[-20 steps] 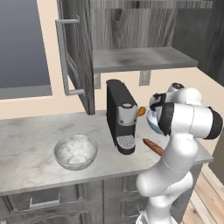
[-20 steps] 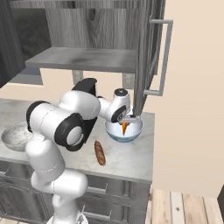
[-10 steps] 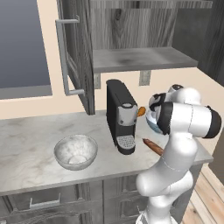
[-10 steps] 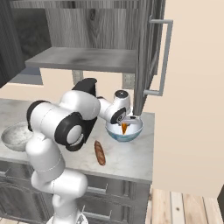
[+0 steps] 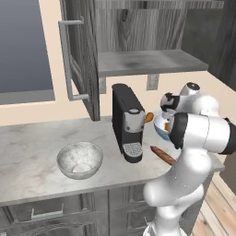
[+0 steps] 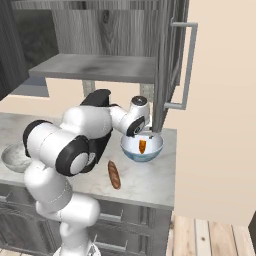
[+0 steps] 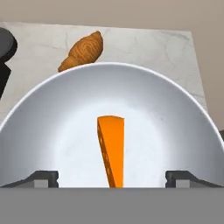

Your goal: Pick both bowls and place them on the counter. Then place the baguette in one bowl and place the cheese in the other bowl.

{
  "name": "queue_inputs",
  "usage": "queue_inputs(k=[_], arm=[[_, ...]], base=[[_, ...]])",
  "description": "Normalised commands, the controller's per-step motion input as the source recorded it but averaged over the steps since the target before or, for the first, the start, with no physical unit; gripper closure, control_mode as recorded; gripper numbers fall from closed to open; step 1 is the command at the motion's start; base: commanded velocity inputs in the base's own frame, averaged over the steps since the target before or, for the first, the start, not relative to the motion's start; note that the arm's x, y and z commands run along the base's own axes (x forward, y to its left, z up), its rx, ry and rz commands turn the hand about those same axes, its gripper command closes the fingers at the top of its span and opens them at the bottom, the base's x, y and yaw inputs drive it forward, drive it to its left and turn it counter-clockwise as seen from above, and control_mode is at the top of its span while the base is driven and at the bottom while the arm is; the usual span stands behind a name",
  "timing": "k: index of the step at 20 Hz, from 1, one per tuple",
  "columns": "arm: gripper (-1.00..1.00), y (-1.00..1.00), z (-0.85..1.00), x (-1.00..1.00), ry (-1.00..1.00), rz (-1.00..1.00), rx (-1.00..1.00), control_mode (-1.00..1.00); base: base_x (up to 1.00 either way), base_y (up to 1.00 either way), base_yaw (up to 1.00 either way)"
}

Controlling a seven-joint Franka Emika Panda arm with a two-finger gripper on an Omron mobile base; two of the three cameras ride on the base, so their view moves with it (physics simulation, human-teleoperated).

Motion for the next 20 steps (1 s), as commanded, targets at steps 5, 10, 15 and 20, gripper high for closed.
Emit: queue_inputs(k=[5,10,15,20], arm=[[-1.0,0.15,0.31,-0.74,-0.05,0.0,0.0,-1.0],[-1.0,0.25,0.22,-0.81,-0.03,0.0,-0.02,-1.0],[-1.0,0.41,0.06,-0.79,0.01,0.0,-0.03,-1.0],[-1.0,0.5,-0.12,-0.59,0.06,0.01,-0.04,-1.0]], base=[[0.0,0.0,0.0],[0.0,0.0,0.0],[0.0,0.0,0.0],[0.0,0.0,0.0]])
